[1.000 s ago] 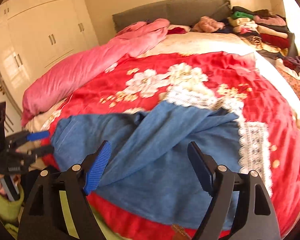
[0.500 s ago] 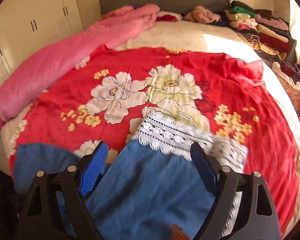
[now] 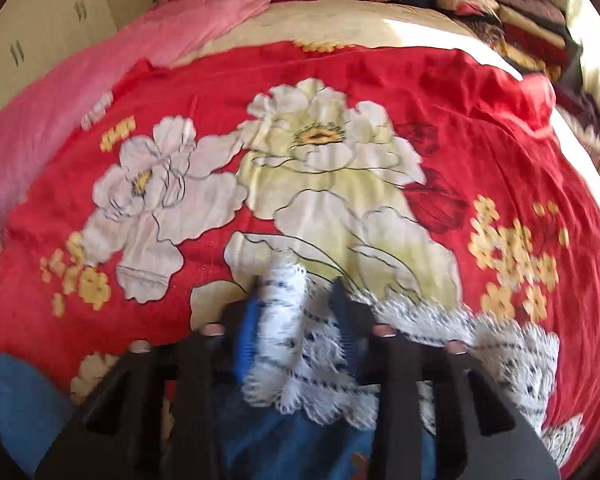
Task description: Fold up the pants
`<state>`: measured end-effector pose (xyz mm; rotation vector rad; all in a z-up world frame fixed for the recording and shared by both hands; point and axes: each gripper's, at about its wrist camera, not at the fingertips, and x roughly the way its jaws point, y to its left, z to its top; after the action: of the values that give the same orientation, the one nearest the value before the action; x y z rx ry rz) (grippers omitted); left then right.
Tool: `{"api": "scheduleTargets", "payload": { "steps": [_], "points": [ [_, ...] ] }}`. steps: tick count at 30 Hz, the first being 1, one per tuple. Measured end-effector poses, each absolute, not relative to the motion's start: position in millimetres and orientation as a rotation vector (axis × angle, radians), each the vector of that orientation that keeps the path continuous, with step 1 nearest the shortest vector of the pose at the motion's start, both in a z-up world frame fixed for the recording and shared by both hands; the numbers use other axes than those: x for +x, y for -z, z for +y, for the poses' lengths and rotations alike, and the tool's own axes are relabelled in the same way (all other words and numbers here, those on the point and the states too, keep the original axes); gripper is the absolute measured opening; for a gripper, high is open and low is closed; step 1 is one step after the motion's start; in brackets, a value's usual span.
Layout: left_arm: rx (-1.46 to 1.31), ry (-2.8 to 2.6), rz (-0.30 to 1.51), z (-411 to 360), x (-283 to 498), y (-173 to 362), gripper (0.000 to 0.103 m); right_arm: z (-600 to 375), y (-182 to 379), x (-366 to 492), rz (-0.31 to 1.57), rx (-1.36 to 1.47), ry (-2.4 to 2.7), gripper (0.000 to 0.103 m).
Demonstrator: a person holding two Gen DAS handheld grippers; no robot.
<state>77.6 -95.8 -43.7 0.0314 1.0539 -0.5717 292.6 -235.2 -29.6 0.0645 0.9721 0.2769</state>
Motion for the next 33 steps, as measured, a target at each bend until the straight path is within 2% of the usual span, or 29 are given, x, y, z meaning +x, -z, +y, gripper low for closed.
{"api": "scheduleTargets", "payload": {
  "steps": [6, 9, 11, 12, 13, 14, 23, 33],
  "points": [
    [0.043, 0.58, 1.039, -95, 80, 42, 0.012, -314, -9, 235, 0.857, 0.178, -0.212, 0.011],
    [0.051, 0.565, 1.019, -94, 79, 39, 0.019, -347, -22, 204, 0.827, 0.226, -0.184, 0.011],
    [0.059, 0.552, 1.004, -92, 78, 38, 0.021, -370, -27, 176, 0.821, 0.262, -0.173, 0.011],
    [0.076, 0.536, 0.989, -91, 76, 36, 0.02, -375, -27, 166, 0.822, 0.266, -0.169, 0.011],
    [0.097, 0.516, 0.974, -91, 74, 34, 0.008, -381, -28, 152, 0.826, 0.266, -0.166, 0.011],
    [0.12, 0.507, 0.955, -91, 71, 31, 0.0, -387, -28, 139, 0.827, 0.265, -0.164, 0.011],
    [0.228, 0.511, 0.904, -96, 40, 15, 0.0, -411, 8, 45, 0.905, 0.333, -0.142, 0.011],
    [0.335, 0.516, 0.962, -119, 27, 37, 0.004, -436, 44, 22, 0.932, 0.377, -0.086, 0.011]
  ]
}}
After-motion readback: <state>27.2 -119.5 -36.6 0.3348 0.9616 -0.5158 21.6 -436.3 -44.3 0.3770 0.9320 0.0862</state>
